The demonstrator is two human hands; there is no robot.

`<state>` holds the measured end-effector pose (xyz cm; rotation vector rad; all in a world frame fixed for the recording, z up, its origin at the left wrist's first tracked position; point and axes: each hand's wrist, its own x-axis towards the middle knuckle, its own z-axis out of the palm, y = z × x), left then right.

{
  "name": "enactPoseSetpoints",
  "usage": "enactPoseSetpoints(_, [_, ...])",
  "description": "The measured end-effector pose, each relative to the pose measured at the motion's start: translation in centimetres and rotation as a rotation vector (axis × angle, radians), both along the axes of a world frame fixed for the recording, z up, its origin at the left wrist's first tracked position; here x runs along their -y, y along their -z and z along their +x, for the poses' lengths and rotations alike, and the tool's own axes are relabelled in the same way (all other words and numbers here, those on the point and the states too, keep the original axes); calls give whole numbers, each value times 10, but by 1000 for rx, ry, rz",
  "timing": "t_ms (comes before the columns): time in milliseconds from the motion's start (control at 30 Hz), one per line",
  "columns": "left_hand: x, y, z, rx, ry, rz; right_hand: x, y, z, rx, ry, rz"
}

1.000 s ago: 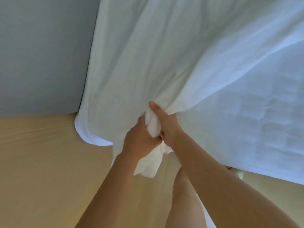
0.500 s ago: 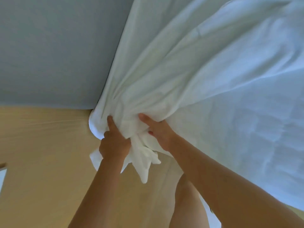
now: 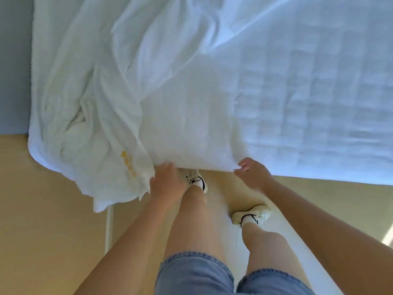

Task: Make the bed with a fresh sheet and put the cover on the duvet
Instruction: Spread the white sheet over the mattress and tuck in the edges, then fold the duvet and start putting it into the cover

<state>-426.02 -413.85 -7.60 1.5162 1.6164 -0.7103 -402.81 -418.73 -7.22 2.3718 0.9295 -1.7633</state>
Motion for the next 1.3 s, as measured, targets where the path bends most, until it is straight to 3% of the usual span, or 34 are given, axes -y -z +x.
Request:
enactPoseSetpoints(67, [38,-9,44,57,106,-279,57,-16,31,6,14,-57])
enactPoseSetpoints(133, [72,-18,87,35,273,-391,117,-35,66,13,29,-81])
enactPoseSetpoints(300, [138,-38,188,13,655,-270,268,-74,158,64,148,-19])
enactPoseSetpoints(567, [251,-93,400,145,831,-212,470,-126,277,180,442,9])
enactPoseSetpoints(767, [311,-107,577,166,1185,-143,548,-121,377,215,666,-2])
enactPoseSetpoints(1000, [361,-106,801,121,1364,-191,611,-128,537,213,1015,-53])
enactPoseSetpoints(1300, [473,-113,1107,106,1711,-149,705,-128,769,255,1234,-5])
